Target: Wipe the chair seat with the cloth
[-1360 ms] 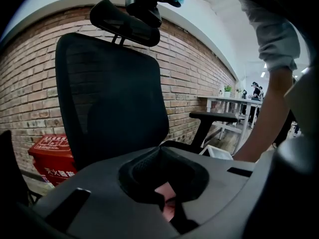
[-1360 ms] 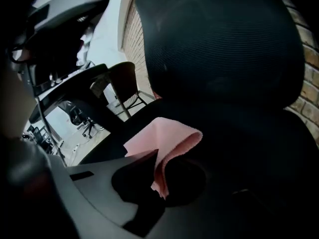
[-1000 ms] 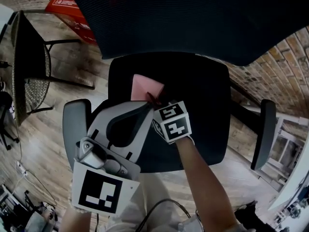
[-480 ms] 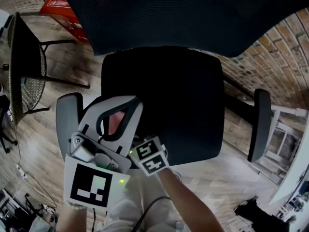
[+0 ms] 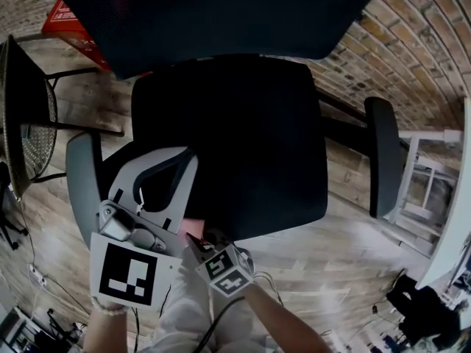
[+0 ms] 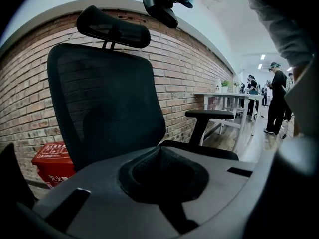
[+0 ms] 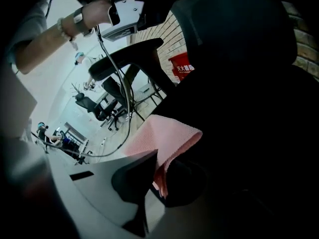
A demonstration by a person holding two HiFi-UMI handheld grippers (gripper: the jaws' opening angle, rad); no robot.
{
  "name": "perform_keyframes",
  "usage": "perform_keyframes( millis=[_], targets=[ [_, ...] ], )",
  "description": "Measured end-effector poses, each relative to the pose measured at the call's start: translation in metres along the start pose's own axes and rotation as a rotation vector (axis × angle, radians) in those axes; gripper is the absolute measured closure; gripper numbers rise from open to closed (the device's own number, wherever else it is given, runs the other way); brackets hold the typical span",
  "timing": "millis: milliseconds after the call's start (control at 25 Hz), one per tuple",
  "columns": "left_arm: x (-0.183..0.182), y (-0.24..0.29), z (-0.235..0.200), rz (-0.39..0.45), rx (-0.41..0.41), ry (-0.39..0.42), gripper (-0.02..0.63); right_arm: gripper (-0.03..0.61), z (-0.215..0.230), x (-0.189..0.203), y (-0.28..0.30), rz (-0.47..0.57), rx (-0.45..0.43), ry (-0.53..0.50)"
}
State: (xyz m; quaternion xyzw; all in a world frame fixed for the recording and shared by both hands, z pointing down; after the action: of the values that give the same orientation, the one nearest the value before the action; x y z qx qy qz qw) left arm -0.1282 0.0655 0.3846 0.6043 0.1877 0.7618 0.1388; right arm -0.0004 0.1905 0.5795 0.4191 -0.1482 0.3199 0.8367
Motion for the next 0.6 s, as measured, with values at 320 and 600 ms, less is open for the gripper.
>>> perform_keyframes(
  millis=[320, 600],
  targets=[
    [-0.004, -0.003, 0.050, 0.003, 0.102, 0.021, 0.595, 0.528, 0.039, 0.070, -0.079, -0.016, 0.236, 0.087],
    [-0.013, -0.003, 0.072, 0.011, 0.176, 0.056, 0.595, 0.528, 0.090, 0.103, -0.170, 0.016, 0.471, 0.161]
  ],
)
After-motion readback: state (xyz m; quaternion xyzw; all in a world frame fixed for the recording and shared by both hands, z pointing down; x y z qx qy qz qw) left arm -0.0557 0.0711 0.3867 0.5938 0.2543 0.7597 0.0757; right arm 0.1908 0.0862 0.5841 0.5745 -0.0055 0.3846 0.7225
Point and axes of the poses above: the fingertips, and each gripper's own axes: y forward along the fingers, z to its right, x out of its underside, the point moved 7 cm from there along -y, backward along the fingers, and after that the axes turned 11 degrees about -x, right-handed, at the moved point
